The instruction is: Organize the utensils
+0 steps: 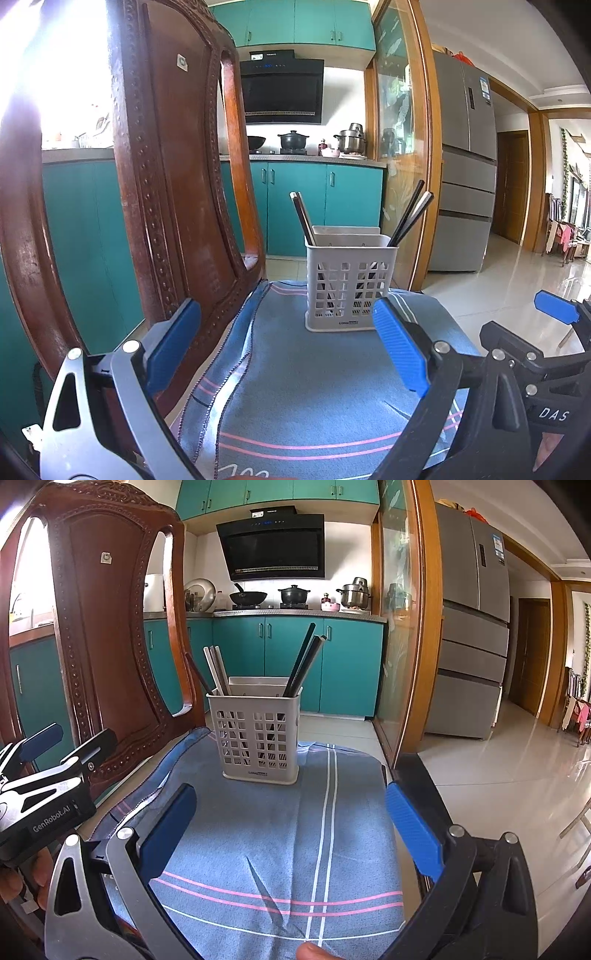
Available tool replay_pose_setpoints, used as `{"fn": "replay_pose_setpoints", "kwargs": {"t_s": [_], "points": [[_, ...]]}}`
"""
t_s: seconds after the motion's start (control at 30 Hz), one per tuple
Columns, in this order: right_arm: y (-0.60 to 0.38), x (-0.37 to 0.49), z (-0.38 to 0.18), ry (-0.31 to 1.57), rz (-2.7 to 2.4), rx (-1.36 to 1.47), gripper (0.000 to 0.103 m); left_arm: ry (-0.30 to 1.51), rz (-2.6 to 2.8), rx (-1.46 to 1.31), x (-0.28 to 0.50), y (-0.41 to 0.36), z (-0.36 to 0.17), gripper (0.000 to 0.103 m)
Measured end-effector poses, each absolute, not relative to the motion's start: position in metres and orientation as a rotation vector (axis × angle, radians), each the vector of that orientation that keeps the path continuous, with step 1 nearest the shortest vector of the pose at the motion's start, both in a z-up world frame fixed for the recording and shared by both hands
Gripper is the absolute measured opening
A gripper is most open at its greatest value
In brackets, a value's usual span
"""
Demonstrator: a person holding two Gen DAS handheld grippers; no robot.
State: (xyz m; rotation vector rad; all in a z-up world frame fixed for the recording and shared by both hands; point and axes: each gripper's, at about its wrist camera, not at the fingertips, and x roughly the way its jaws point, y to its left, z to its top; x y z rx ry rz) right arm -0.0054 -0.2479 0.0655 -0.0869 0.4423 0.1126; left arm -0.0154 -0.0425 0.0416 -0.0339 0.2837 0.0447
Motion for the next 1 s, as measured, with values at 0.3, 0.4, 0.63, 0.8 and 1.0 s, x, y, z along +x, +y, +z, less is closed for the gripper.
{"fn": "replay_pose_setpoints", "kwargs": {"t_s": [0.3, 0.4, 0.63, 0.8, 1.0], "points": [[-0.2506, -0.0037, 0.0614, 0.454, 0.118, -0.095, 0.1, 0.288, 0.035, -0.045, -0.0167, -0.0438, 0.0408, 0.094], [-0.2511, -0.0039, 0.0609, 0.455, 0.119, -0.095, 0.1, 0.291, 0.036, -0.048, -0.0163, -0.0431, 0.0416, 0.094], [-0.2524, -0.0025, 0.0579, 0.46, 0.123, -0.096, 0.1, 0.29, 0.038, -0.045, -0.0165, -0.0431, 0.0415, 0.094], [-0.253, -0.0003, 0.0568, 0.464, 0.124, -0.096, 0.1, 0.289, 0.042, -0.045, -0.0164, -0.043, 0.0415, 0.094], [-0.2535, 0.0006, 0.0559, 0.468, 0.126, -0.096, 0.1, 0.291, 0.046, -0.044, -0.0149, -0.0429, 0.0408, 0.094]]}}
